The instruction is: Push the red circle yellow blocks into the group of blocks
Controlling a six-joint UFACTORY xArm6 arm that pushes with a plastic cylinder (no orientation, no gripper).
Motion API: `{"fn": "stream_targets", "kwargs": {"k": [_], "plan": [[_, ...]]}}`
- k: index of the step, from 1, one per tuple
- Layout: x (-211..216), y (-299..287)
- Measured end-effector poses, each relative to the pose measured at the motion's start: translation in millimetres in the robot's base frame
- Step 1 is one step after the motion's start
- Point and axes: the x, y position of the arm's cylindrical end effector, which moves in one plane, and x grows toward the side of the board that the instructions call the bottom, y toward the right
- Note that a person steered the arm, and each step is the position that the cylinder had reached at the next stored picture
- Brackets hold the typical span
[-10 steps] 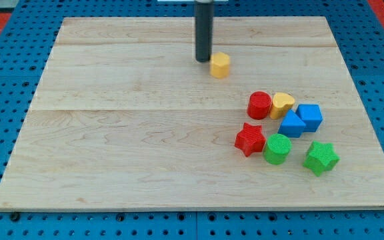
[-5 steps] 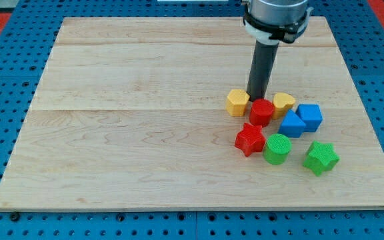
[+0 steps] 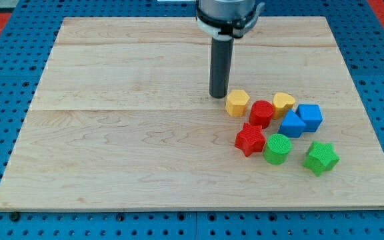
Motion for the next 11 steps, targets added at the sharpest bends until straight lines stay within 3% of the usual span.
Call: {"fn": "stream_targets", "kwargs": {"k": [1,2,4,6,7,8,9,11], "plan": [[30.4,19.7],[32.3,46.8],[-18.2,18.1],[36.2,80.1],[25.7,49.0],[-21.1,66.2],[-42.8,141.2],[26.2,133.7]]}}
